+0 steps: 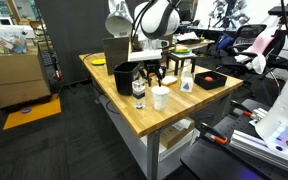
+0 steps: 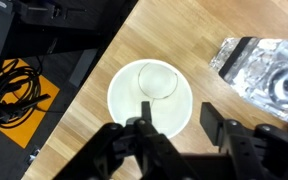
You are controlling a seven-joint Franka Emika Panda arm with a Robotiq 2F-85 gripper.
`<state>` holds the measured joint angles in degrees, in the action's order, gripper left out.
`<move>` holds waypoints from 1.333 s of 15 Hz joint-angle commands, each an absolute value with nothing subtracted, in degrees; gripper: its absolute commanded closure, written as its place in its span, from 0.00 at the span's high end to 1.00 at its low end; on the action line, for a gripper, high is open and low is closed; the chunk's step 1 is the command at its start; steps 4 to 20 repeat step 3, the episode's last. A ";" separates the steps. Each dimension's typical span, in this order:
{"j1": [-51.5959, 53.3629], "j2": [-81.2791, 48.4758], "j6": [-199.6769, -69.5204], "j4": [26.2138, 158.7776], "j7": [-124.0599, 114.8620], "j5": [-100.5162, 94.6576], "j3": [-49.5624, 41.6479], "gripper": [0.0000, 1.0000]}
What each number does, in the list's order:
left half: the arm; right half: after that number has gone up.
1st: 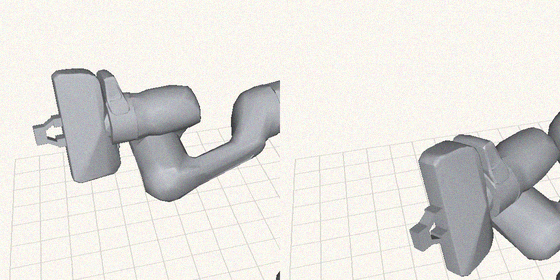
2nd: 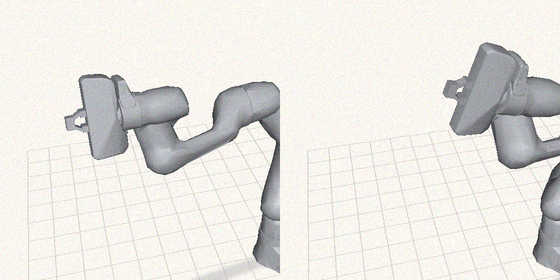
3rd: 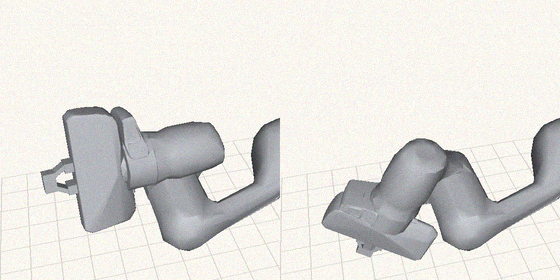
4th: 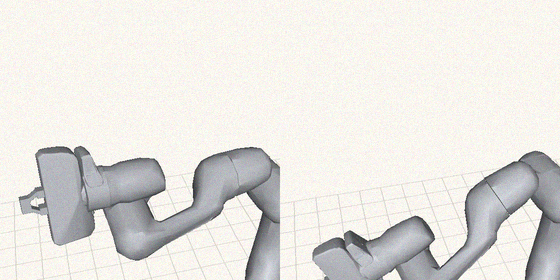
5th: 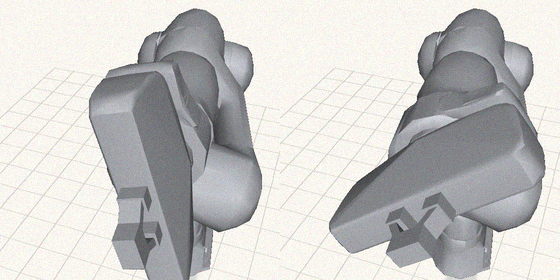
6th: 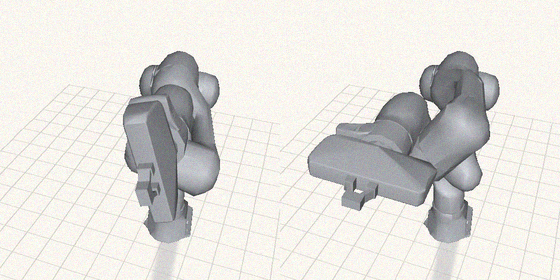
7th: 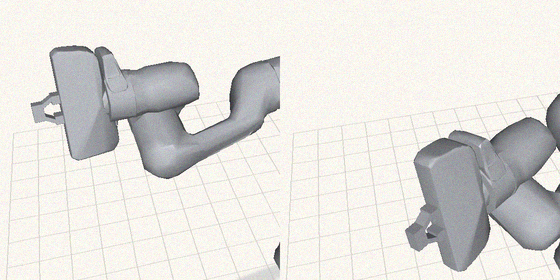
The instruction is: Take the white cup from the black bin and put it on the table
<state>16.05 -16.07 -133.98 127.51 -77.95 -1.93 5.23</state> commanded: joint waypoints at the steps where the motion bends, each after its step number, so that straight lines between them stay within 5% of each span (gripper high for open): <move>1: 15.77 -16.06 -133.86 127.44 -77.98 -2.00 5.49 0.55; 20: 15.77 -16.06 -133.86 127.44 -77.98 -2.00 5.49 0.55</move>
